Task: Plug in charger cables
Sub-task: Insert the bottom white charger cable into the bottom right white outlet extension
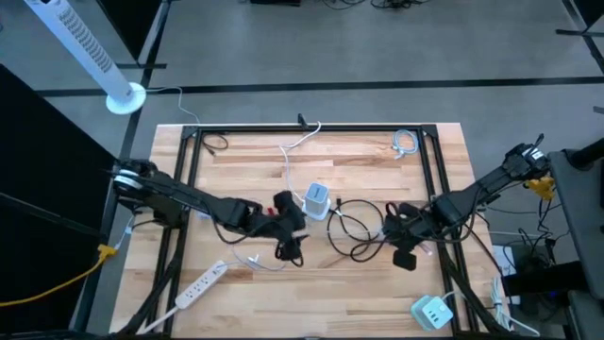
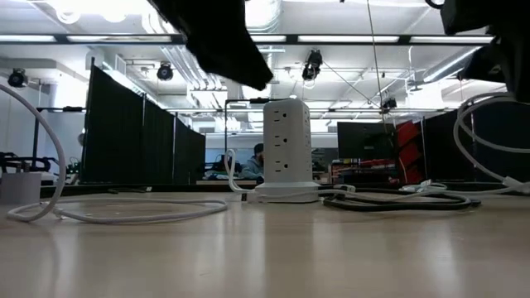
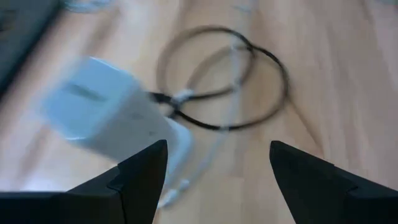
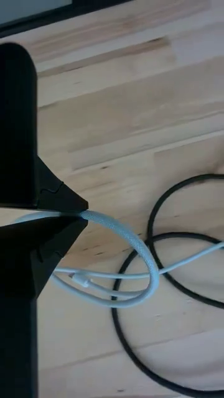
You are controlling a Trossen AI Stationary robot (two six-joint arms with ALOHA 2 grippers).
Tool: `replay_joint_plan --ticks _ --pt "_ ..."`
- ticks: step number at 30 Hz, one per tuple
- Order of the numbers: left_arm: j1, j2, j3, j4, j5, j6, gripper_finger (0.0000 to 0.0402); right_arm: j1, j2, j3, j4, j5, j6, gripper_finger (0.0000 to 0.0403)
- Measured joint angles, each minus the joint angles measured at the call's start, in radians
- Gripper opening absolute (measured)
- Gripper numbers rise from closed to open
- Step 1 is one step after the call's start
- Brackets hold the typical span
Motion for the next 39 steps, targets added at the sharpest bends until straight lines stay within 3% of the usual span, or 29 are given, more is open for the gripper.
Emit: replay_joint_plan --ticks 10,16,20,26,31,35,39 --pt "0.122 0.117 0.0 -0.097 0.201 0.302 0.0271 0.027 0.0 0.0 0.017 -0.105 0.045 0.0002" --pt "0.181 0.155 0.0 -0.129 0.28 0.314 0.0271 0.076 0.0 0.0 0.019 -0.106 0.104 0.0002" --pt "0.189 0.178 0.0 -0.114 0.351 0.311 0.0271 0.128 0.0 0.0 0.018 -0.191 0.133 0.0002" --pt "0.152 0.176 0.0 -0.075 0.389 0.402 0.0271 0.219 0.0 0.0 0.015 -0.228 0.174 0.0002" --pt "0.126 0.178 0.0 0.07 0.402 0.497 0.0271 0.225 0.0 0.0 0.014 -0.228 0.185 0.0002" --pt "0.128 0.178 0.0 0.17 0.399 0.466 0.0271 0.226 0.006 0.0 0.017 -0.277 0.173 0.0002" --pt "0.131 0.179 0.0 0.166 0.357 0.44 0.0271 0.23 0.018 0.0 0.018 -0.284 0.164 0.0002"
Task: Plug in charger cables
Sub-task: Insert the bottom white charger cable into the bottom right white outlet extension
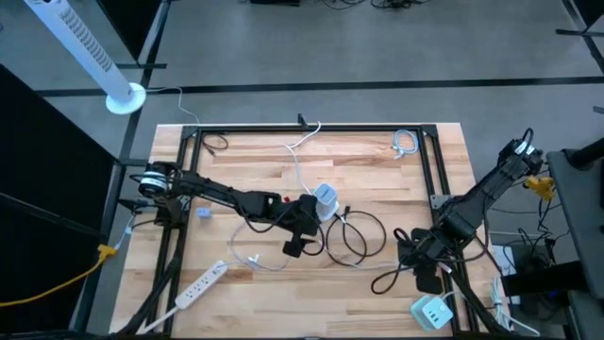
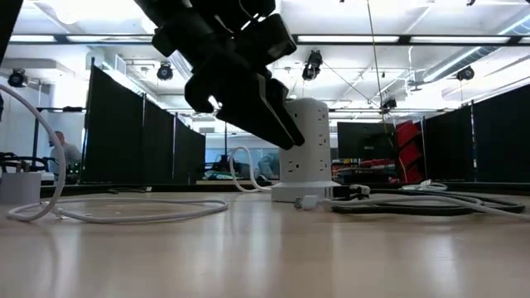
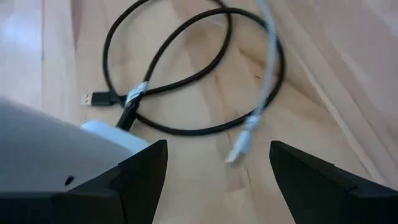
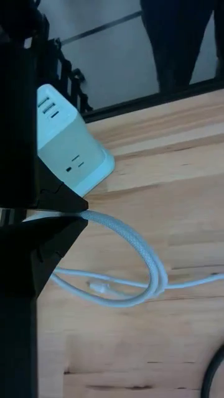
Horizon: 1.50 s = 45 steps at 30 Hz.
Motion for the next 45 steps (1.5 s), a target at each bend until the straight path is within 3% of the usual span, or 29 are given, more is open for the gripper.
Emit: replay_joint_plan --ticks 6,12,16,20,31,37,45 --pt "-0.019 0.0 0.0 -0.058 0.057 -0.003 0.0271 0.001 0.03 0.0 0.038 -0.007 -0.04 0.0002" --pt "-0.045 0.0 0.0 -0.093 0.07 0.0 0.0271 0.017 0.136 0.0 0.061 -0.145 -0.153 0.0002" --pt "-0.065 -0.012 0.0 -0.126 0.067 -0.026 0.0271 0.03 0.2 0.0 0.093 -0.157 -0.169 0.0002" --pt "-0.086 -0.014 0.002 -0.147 0.07 -0.033 0.0271 0.027 0.233 0.0 0.128 -0.124 -0.174 0.0002" --pt "-0.089 0.135 0.007 0.11 0.112 -0.115 0.0271 0.019 0.248 0.0 0.146 0.009 -0.089 0.0002" --pt "-0.087 0.208 0.024 0.126 0.105 -0.167 0.0271 0.026 0.245 0.0 0.198 0.011 -0.002 0.0002" --pt "-0.087 0.195 0.025 0.077 0.095 -0.18 0.026 0.033 0.245 0.0 0.232 0.032 0.035 0.0002"
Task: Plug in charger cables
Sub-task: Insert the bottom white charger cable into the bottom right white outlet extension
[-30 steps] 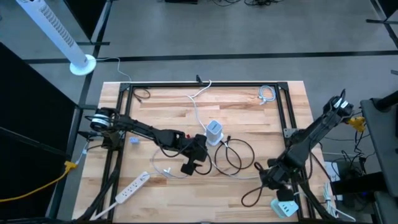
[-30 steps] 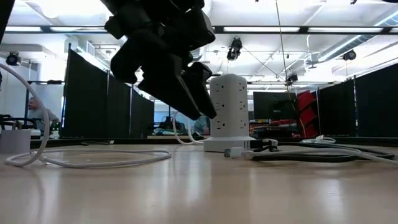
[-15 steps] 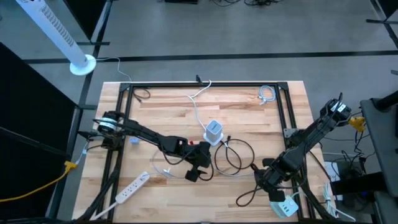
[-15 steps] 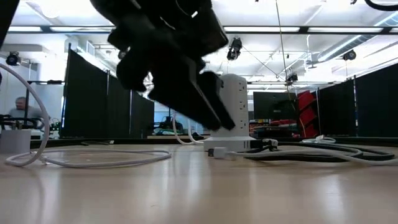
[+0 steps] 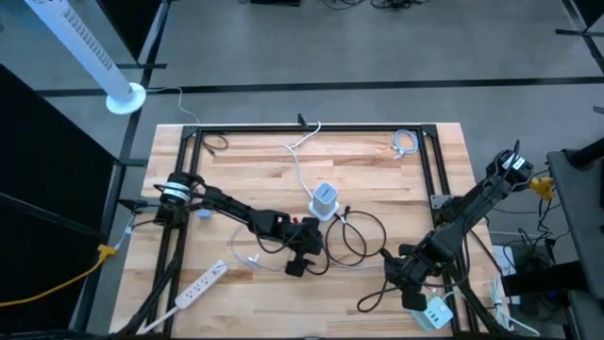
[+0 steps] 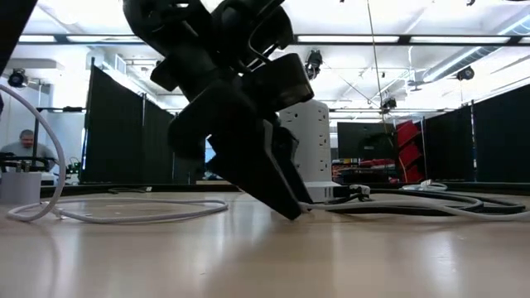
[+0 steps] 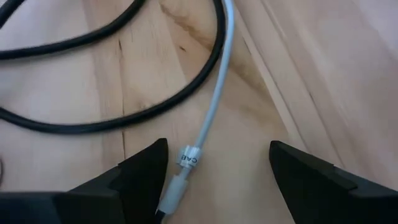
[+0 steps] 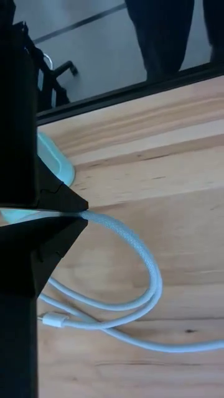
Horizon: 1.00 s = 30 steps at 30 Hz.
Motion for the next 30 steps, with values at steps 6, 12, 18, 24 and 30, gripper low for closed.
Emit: replay_joint_plan --ticks 6,12,18,24,30 --pt "0.002 -0.005 0.005 -0.107 -0.014 0.001 0.0145 0.0 0.0 0.0 0.0 0.01 -0.001 0.0002" --pt "0.002 -0.005 0.004 -0.127 -0.026 -0.016 0.0017 0.0 0.004 0.0 0.0 0.011 0.0 0.0002" --pt "0.002 -0.036 0.033 -0.21 -0.026 -0.059 0.0018 0.0 -0.012 0.002 -0.001 0.015 0.046 0.0003" --pt "0.003 -0.106 0.099 -0.275 -0.069 -0.052 0.0018 0.0 -0.034 0.057 -0.012 0.128 0.033 0.0026" --pt "0.011 -0.122 0.112 -0.326 -0.077 -0.018 0.0018 -0.001 -0.056 0.156 -0.155 0.34 0.014 0.0087"
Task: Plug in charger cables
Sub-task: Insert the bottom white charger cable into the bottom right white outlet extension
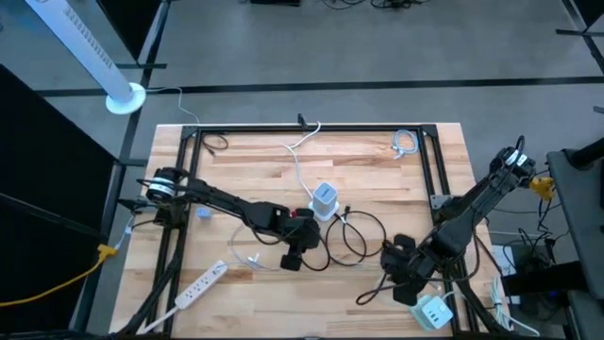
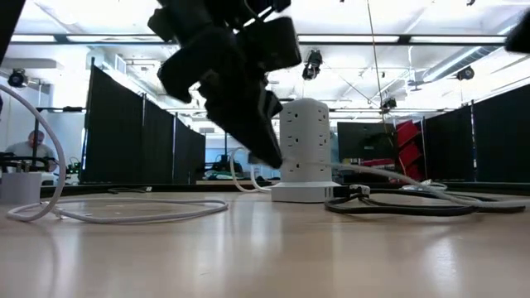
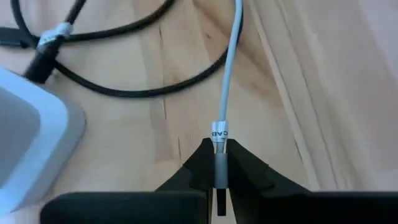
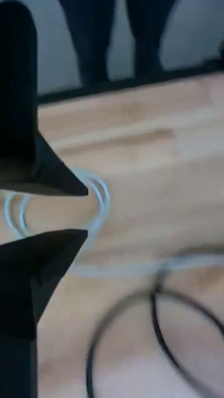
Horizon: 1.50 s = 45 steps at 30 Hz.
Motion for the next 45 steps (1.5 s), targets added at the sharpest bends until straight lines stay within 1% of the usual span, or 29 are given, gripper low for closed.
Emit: replay_joint_plan --ticks 3,6,11,15,17,19,21,26,30,34,40,45 --pt "0.01 -0.004 0.01 0.0 0.0 -0.007 0.0018 0.0 -0.01 0.067 -0.147 0.107 0.002 0.0121" --pt "0.019 -0.002 0.031 -0.007 0.0 -0.034 0.0018 0.0 -0.026 0.13 -0.229 0.219 0.002 0.0149" --pt "0.036 -0.011 0.12 0.0 -0.022 -0.044 0.0018 0.0 -0.041 0.192 -0.194 0.511 -0.014 0.0172" --pt "0.052 -0.011 0.223 0.002 -0.057 -0.045 0.0018 -0.004 -0.041 0.192 -0.123 0.724 -0.085 0.0171" --pt "0.056 -0.012 0.278 -0.007 -0.08 -0.016 0.0018 -0.02 -0.041 0.191 -0.103 0.802 -0.097 0.0165" --pt "0.06 -0.012 0.33 -0.051 -0.117 0.058 0.0018 -0.04 -0.041 0.191 -0.093 0.825 -0.116 0.0158" --pt "0.072 -0.012 0.373 -0.075 -0.159 0.097 0.0018 -0.053 -0.044 0.191 -0.064 0.829 -0.144 0.0152" --pt "0.119 -0.012 0.482 -0.068 -0.18 0.099 0.0018 -0.07 -0.047 0.19 -0.011 0.829 -0.247 0.0138" --pt "0.114 -0.013 0.538 -0.065 -0.155 0.138 0.0018 -0.087 -0.047 0.195 -0.004 0.83 -0.264 0.0126" --pt "0.109 -0.013 0.559 -0.071 -0.13 0.152 0.0018 -0.101 -0.047 0.225 0.002 0.831 -0.302 0.0111" --pt "0.093 -0.013 0.559 -0.104 -0.127 0.153 0.0018 -0.113 -0.047 0.286 0.004 0.832 -0.438 0.0089" --pt "0.064 -0.013 0.559 -0.103 -0.127 0.206 0.0018 -0.134 -0.048 0.299 0.002 0.82 -0.525 0.0072"
